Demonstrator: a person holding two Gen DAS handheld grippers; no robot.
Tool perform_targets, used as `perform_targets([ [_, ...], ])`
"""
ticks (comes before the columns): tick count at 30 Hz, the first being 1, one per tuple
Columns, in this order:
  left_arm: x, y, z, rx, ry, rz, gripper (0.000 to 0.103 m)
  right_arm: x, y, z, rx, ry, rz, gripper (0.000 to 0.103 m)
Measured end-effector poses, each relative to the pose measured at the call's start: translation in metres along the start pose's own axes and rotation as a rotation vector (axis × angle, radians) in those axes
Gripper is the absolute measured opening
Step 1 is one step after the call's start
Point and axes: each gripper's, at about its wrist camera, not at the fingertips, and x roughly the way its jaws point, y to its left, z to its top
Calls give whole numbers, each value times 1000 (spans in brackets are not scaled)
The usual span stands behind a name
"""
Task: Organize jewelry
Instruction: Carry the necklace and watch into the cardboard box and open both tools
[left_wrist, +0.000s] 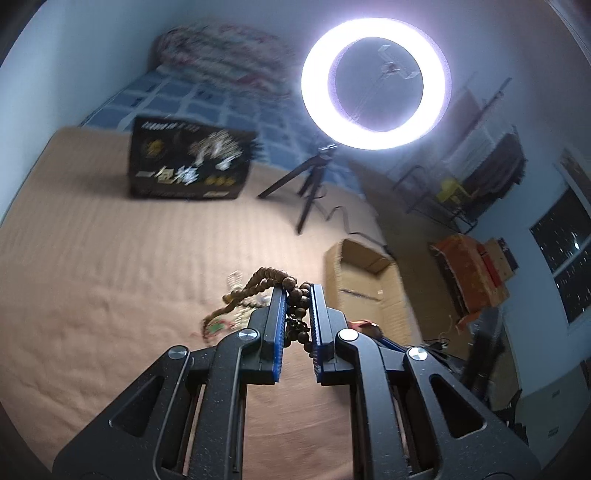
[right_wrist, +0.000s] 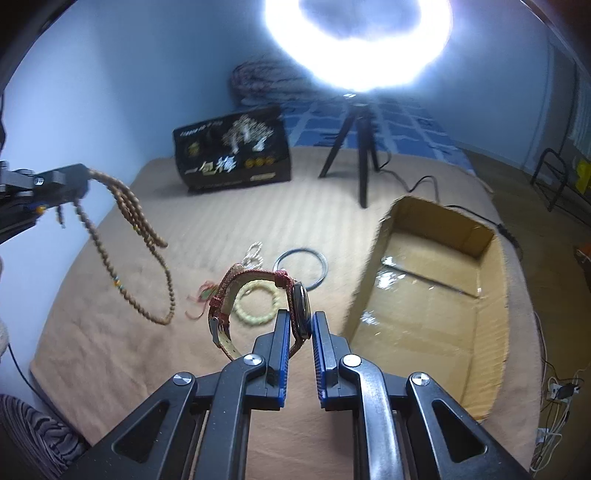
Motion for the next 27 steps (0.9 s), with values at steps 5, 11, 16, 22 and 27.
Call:
perform_targets([
  [5, -1, -40, 8, 58, -9, -64, 10, -10, -29, 10, 53, -34, -27, 10],
  [11, 15, -83, 12, 119, 6, -119, 10, -20, -58, 16, 112, -63, -61, 10],
  [16, 30, -105, 10, 140, 23, -148, 10, -22, -80, 20, 132, -69, -98, 10],
  [22, 56, -127, 4, 153, 55, -184, 10, -17, -107, 21, 163, -59, -137, 10],
  [27, 84, -142, -2, 157, 90, -204, 10, -10, -126, 21, 187, -45, -159, 10],
])
